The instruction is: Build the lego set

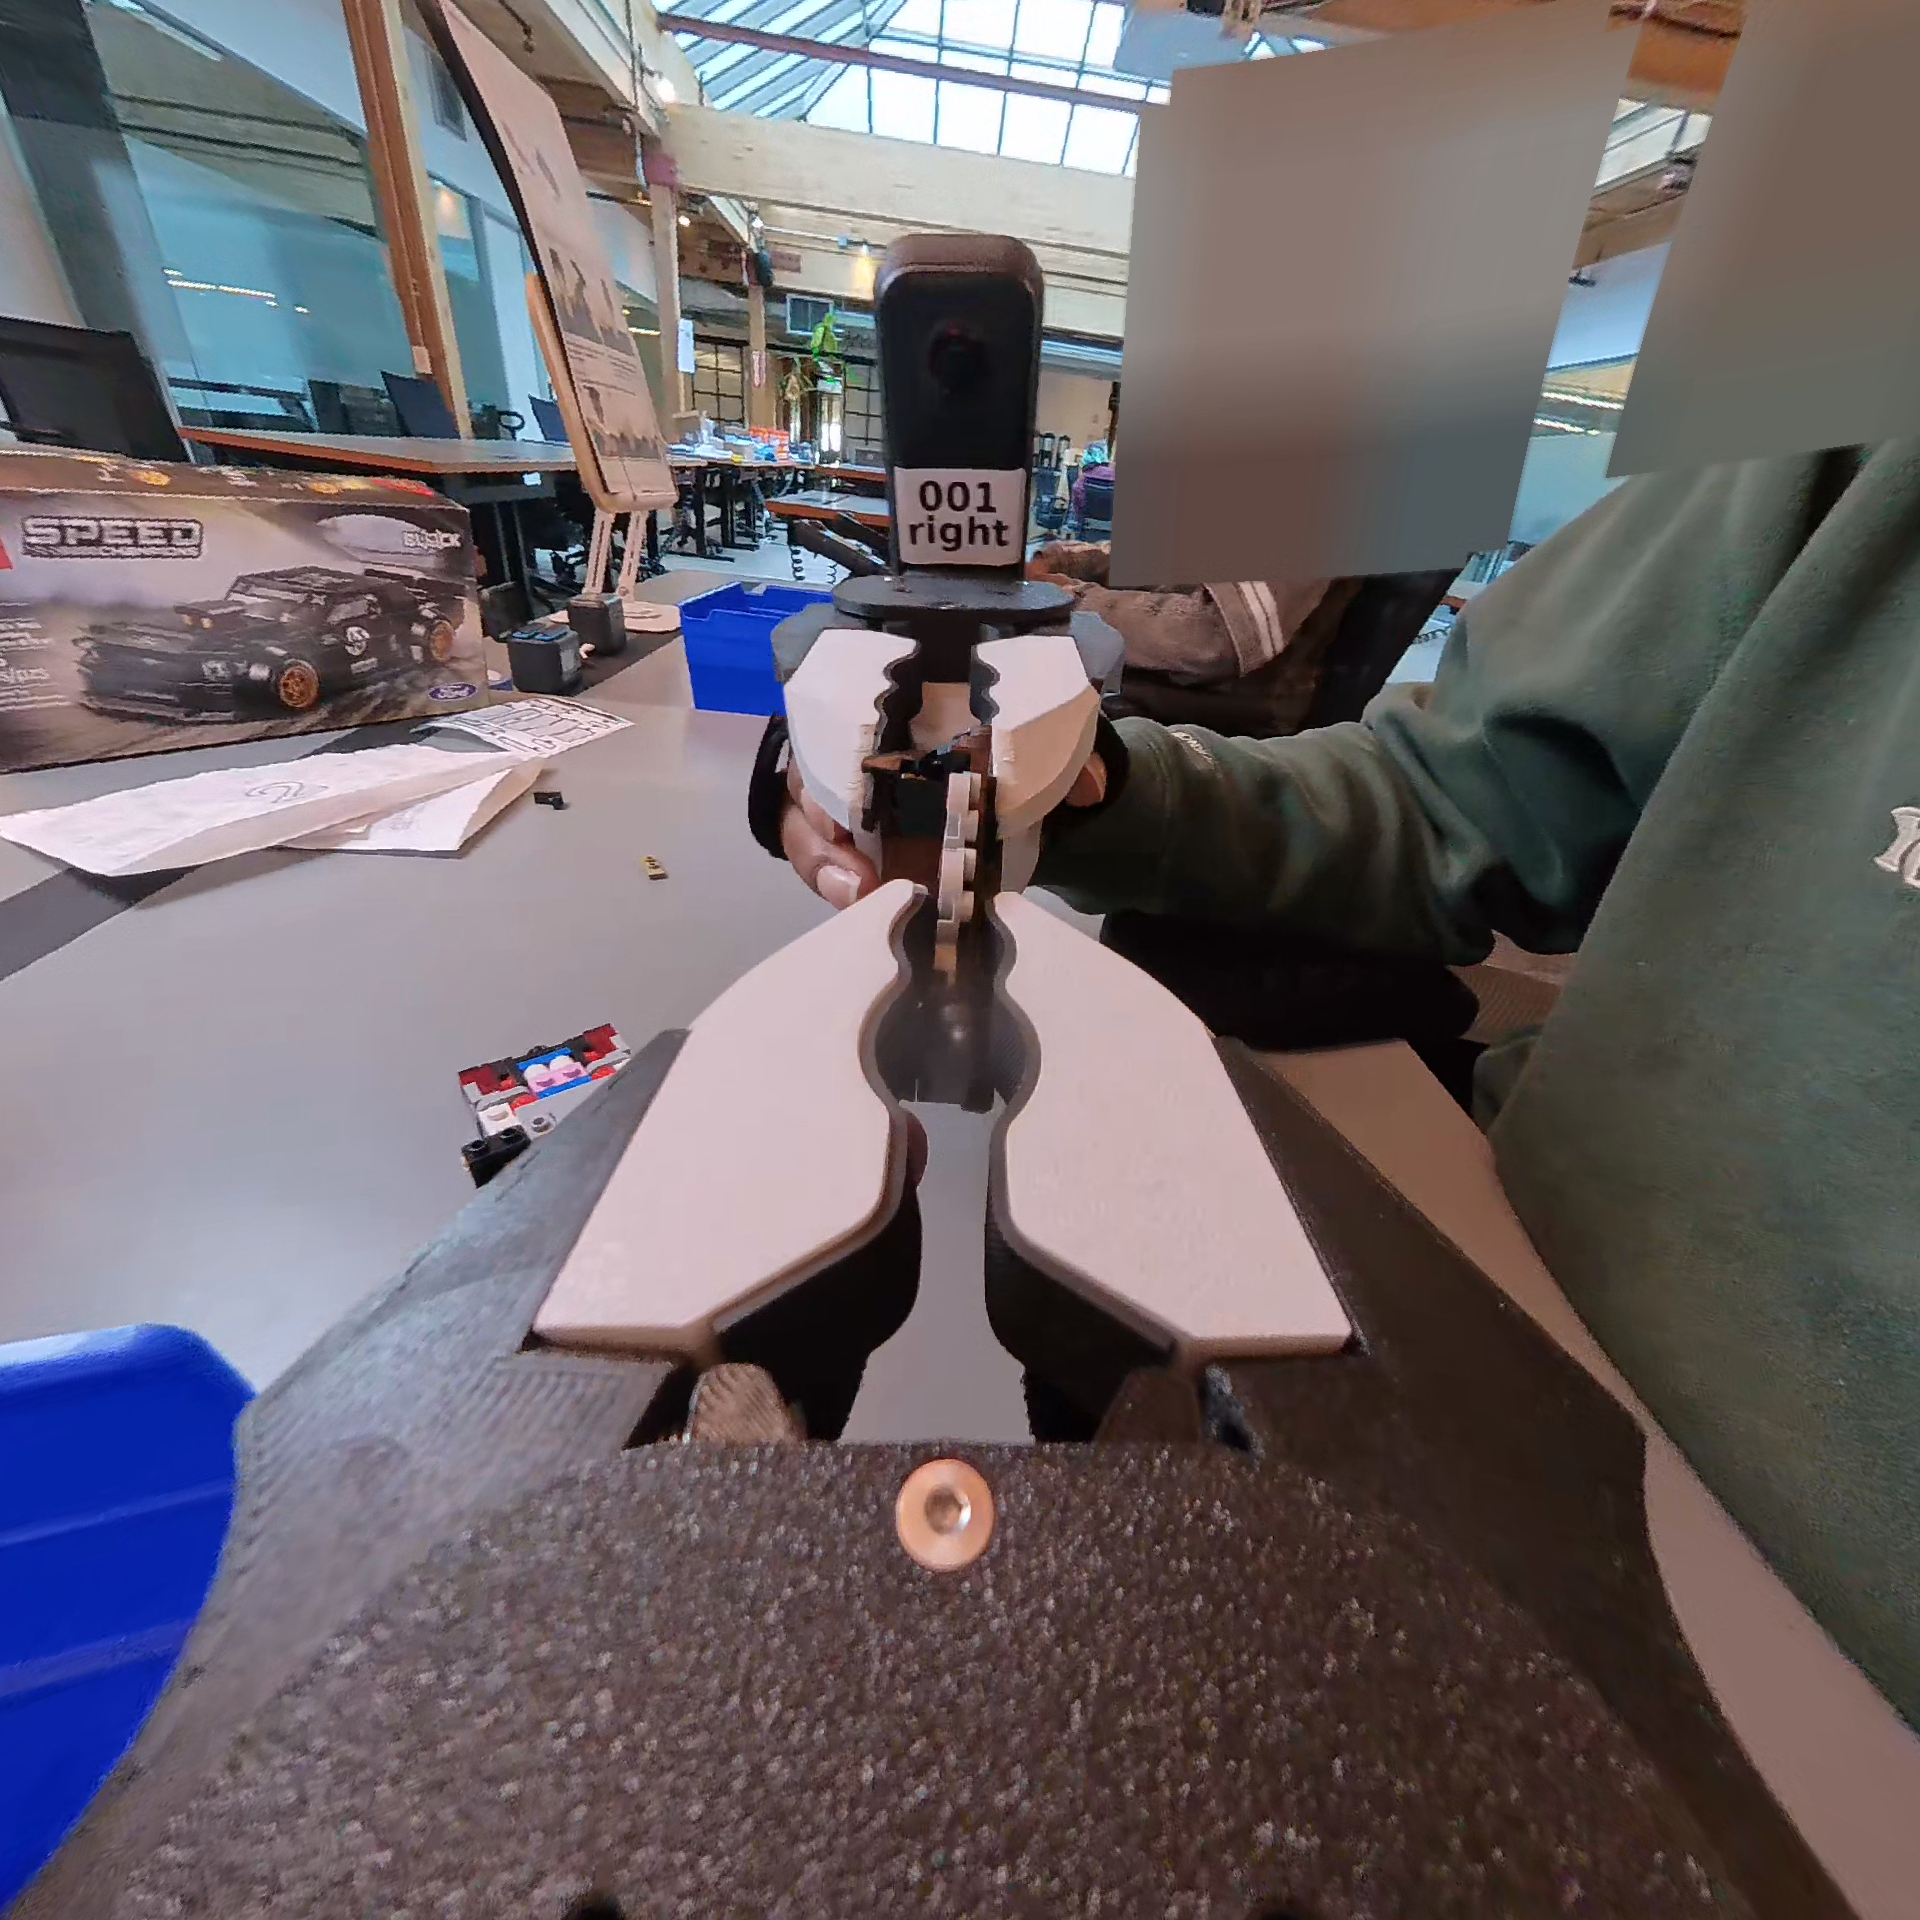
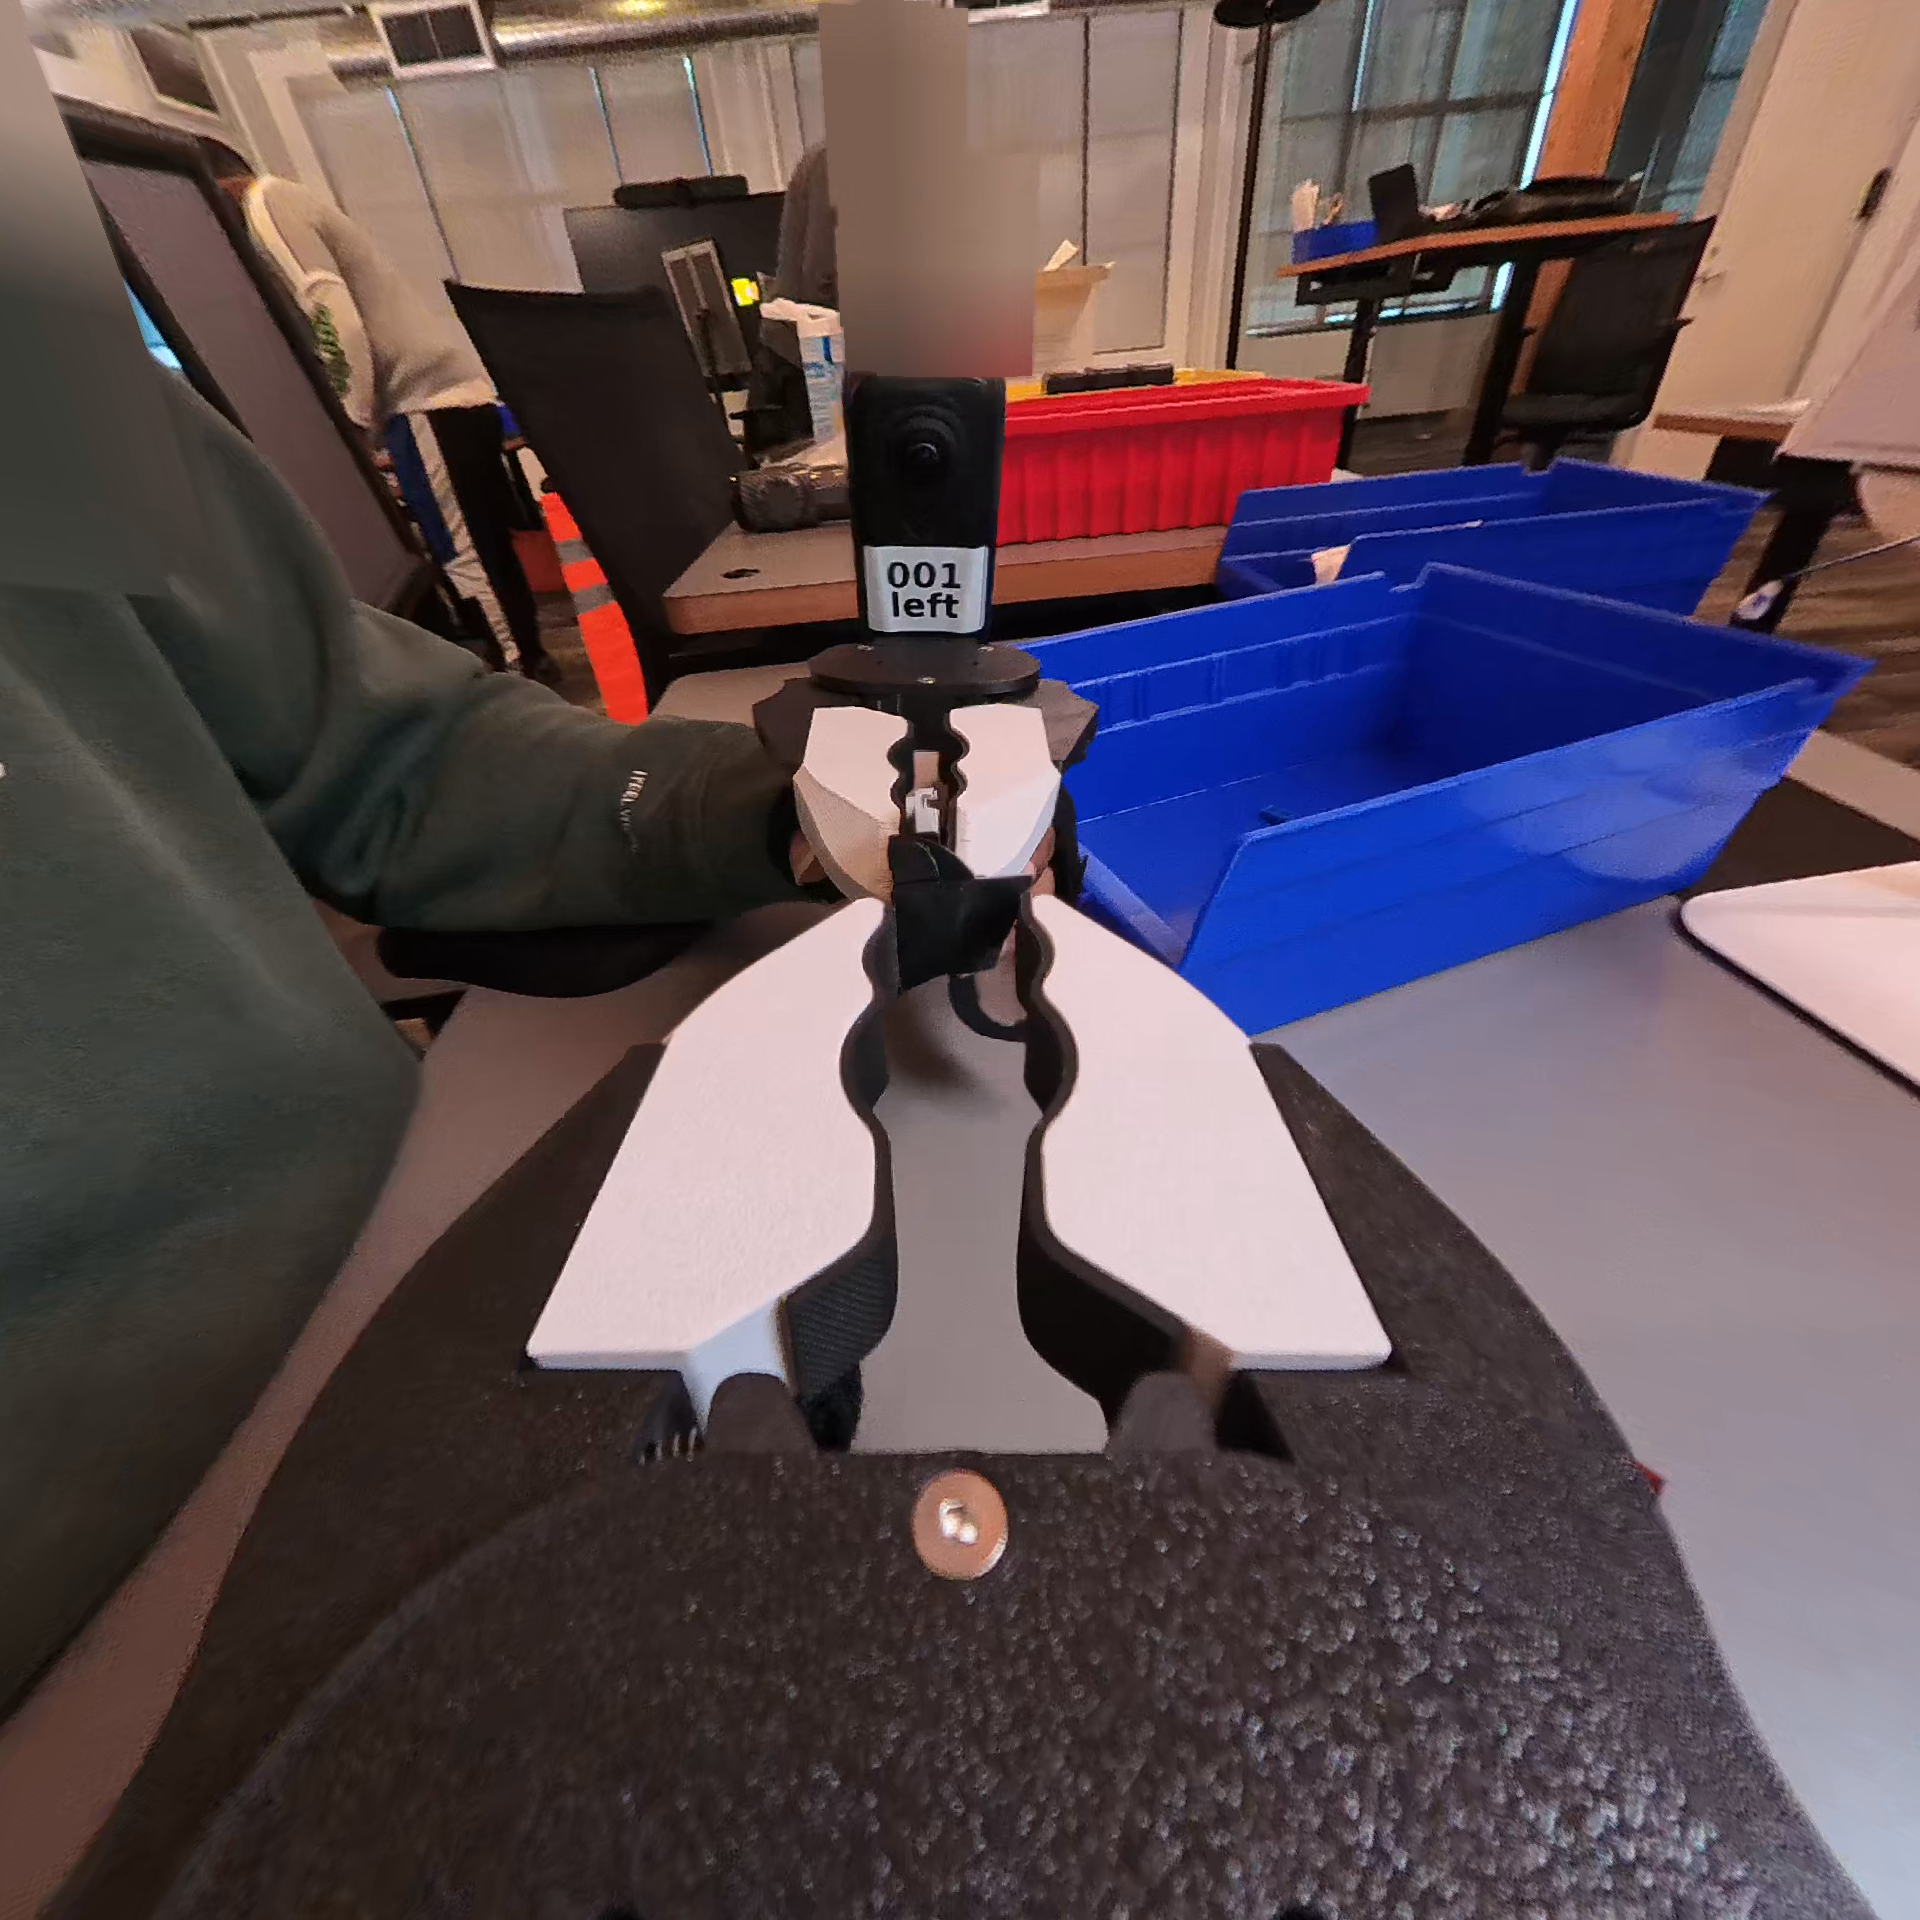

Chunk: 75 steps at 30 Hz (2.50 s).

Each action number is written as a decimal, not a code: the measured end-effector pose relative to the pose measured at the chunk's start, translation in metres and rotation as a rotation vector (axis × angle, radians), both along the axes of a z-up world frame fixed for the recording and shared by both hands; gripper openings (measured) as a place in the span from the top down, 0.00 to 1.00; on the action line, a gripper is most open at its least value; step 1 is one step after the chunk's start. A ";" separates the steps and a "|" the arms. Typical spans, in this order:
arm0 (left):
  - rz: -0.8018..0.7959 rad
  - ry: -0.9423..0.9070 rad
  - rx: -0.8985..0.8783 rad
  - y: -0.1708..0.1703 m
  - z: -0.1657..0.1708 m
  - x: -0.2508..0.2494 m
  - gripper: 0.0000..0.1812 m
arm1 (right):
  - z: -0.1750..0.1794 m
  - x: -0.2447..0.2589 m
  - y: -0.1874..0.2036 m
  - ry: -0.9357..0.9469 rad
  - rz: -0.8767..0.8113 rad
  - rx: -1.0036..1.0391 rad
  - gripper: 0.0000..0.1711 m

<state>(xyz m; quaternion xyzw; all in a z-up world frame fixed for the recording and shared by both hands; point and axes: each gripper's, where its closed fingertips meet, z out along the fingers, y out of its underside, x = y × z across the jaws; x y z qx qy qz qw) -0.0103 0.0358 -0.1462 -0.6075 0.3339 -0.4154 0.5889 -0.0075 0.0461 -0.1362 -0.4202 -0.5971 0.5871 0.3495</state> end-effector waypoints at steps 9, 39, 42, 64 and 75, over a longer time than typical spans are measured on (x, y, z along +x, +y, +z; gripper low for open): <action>0.059 0.012 0.007 0.007 0.003 -0.006 0.96 | 0.006 -0.005 0.006 0.087 -0.089 0.082 0.88; 0.112 0.249 0.064 0.008 -0.018 0.007 0.93 | -0.023 0.000 -0.002 -0.120 0.074 -0.123 0.88; 0.088 0.270 0.037 0.006 -0.025 0.010 0.92 | -0.030 -0.002 -0.006 -0.146 0.082 -0.091 0.88; 0.046 0.236 -0.025 0.004 -0.027 0.013 0.96 | -0.030 0.000 -0.004 -0.144 0.063 -0.032 0.88; 0.105 0.276 -0.041 0.011 -0.028 0.007 0.96 | -0.026 -0.003 0.005 -0.109 0.015 -0.036 0.88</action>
